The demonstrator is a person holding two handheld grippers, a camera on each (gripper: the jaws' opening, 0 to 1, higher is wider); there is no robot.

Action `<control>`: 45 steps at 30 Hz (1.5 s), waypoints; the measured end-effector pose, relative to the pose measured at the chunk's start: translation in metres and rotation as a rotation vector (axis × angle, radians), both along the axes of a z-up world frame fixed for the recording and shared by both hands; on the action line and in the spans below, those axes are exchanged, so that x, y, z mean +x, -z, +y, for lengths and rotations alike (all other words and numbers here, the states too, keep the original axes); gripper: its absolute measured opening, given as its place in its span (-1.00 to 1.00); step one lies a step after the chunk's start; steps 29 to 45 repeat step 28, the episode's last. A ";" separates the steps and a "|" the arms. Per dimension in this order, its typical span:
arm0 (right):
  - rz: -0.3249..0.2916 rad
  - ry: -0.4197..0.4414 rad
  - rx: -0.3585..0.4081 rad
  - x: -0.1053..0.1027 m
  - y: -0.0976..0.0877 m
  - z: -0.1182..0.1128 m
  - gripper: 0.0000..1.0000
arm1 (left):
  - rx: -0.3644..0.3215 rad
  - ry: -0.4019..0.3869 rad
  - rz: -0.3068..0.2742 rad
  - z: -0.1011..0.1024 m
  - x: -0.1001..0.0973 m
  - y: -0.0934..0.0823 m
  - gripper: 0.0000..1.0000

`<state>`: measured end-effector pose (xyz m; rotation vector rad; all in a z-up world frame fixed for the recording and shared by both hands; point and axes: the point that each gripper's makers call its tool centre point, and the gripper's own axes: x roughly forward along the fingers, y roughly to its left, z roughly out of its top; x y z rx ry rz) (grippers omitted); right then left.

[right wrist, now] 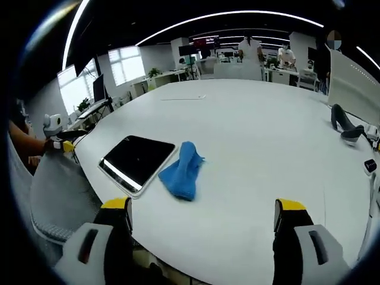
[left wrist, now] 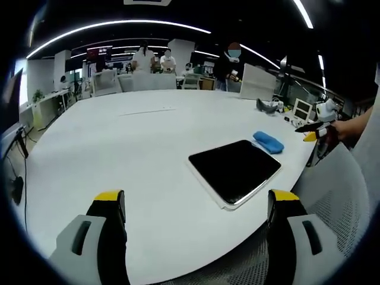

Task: Wipe the mirror surface with the cleaning cloth until all visible marks leave the cleaned area.

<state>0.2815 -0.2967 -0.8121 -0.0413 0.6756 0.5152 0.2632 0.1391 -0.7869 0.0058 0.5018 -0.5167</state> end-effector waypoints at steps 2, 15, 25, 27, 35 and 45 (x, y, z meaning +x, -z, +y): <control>-0.001 -0.007 -0.001 0.000 0.000 0.001 0.97 | 0.010 -0.005 0.004 0.002 0.001 0.002 0.98; 0.016 0.005 0.006 0.002 0.009 -0.004 0.97 | 0.042 -0.019 0.012 0.010 0.001 0.007 0.98; -0.019 -0.011 -0.027 0.006 0.008 0.009 0.97 | 0.037 -0.014 0.008 0.012 0.001 0.007 0.98; -0.029 0.033 -0.029 0.011 0.006 0.004 0.97 | 0.038 -0.016 -0.007 0.015 0.002 0.004 0.98; -0.018 0.067 -0.027 0.012 0.007 0.002 0.97 | 0.036 -0.014 -0.006 0.016 0.003 0.004 0.98; -0.018 0.067 -0.027 0.012 0.007 0.002 0.97 | 0.036 -0.014 -0.006 0.016 0.003 0.004 0.98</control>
